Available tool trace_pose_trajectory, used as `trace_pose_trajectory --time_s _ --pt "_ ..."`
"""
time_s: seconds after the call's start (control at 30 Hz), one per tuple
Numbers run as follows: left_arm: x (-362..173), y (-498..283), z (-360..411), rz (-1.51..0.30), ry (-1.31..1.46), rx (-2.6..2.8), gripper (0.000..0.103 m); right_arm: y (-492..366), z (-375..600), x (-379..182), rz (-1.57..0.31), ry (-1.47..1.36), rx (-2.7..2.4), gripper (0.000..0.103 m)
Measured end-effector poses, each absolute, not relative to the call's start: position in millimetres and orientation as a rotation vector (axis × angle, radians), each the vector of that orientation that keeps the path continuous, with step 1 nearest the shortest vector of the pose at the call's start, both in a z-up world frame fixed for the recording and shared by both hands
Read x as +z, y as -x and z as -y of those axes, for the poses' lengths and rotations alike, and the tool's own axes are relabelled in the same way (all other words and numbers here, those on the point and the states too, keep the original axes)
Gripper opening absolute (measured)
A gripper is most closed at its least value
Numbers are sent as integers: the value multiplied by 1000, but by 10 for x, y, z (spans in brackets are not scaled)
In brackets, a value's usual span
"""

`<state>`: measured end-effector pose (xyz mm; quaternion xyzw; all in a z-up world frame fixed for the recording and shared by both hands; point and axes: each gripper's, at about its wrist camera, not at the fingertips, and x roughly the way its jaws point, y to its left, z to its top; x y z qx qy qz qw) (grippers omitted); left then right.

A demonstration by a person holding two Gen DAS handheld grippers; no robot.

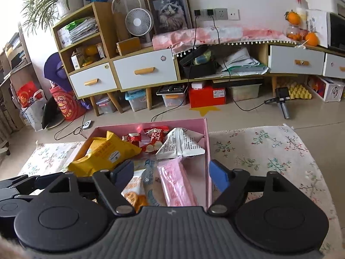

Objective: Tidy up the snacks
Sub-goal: 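Open the right tool to drop the red pack while the left tool releases the waffle pack, then withdraw both tools from the box toward the remaining snacks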

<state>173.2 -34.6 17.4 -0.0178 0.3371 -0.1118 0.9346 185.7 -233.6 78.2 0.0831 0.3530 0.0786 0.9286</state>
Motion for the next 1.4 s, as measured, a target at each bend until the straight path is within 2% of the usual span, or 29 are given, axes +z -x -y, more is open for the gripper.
trace_pose_trajectory --time_s 0.2,0.6,0.87,1.1,1.4 --pt "285 -1465 225 -697 41 -215 92 -1657 2245 907 -709 -167 176 86" --pt "347 -1007 -23 -712 31 -213 99 -1322 2020 973 -724 -107 194 98" --pt "219 -786 -156 -737 -19 -214 100 -1121 1932 921 -735 -54 221 102" --pt "67 -609 -284 -722 -134 -235 100 -926 1927 766 -738 29 259 103" --pt "-200 -532 -473 -744 -148 -282 100 -739 1981 544 -755 168 276 103"
